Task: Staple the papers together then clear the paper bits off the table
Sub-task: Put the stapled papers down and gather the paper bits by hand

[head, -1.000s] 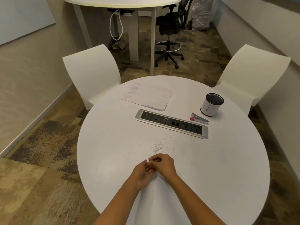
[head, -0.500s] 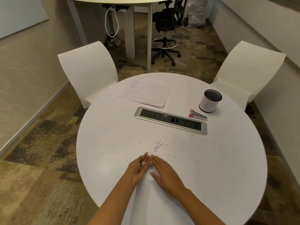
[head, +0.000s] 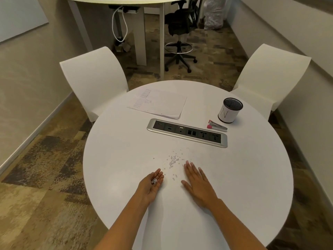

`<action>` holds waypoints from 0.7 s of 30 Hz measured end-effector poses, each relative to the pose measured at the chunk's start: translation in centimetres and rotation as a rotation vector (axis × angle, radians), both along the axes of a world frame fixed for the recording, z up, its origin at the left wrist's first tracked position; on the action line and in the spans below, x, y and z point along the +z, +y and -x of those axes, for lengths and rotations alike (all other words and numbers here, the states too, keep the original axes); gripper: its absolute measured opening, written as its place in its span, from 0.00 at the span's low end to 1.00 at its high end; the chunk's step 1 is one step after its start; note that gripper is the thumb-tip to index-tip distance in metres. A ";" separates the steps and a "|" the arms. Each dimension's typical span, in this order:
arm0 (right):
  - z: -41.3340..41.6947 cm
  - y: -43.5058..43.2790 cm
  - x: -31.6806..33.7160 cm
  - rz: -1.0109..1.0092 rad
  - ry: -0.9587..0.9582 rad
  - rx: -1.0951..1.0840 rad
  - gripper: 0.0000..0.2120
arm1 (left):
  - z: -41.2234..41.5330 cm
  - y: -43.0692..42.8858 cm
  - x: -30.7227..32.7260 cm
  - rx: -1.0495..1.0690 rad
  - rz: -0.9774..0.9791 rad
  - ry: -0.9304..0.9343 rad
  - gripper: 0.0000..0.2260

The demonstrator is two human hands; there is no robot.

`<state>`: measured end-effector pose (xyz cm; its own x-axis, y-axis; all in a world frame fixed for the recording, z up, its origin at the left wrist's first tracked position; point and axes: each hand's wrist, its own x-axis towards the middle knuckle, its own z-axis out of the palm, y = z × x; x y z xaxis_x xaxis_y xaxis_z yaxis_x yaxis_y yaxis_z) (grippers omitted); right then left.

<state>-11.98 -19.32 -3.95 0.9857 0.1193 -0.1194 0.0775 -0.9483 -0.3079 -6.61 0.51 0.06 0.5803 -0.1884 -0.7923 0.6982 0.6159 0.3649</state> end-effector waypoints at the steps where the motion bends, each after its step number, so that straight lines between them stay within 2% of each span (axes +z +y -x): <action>1: 0.1 0.3 0.0 -0.050 -0.012 -0.117 0.29 | 0.0 0.1 -0.1 0.003 0.005 -0.001 0.13; 4: 1.0 1.2 -0.3 -0.077 0.002 -0.440 0.32 | -0.2 0.4 -0.2 0.011 0.006 -0.008 0.13; 6: 1.6 2.1 -0.5 -0.028 0.036 -0.491 0.35 | -0.3 0.6 -0.2 0.009 -0.001 -0.012 0.12; 13: -0.2 5.4 0.3 -0.180 0.082 -0.192 0.35 | -0.1 0.3 0.1 -0.041 -0.057 -0.027 0.13; 18: -1.9 5.5 1.5 -0.221 0.107 -0.269 0.31 | -0.2 0.2 -0.1 -0.057 -0.079 -0.029 0.11; 21: -1.8 5.7 1.8 -0.199 0.095 -0.189 0.24 | -0.1 0.1 -0.2 -0.039 -0.069 -0.023 0.10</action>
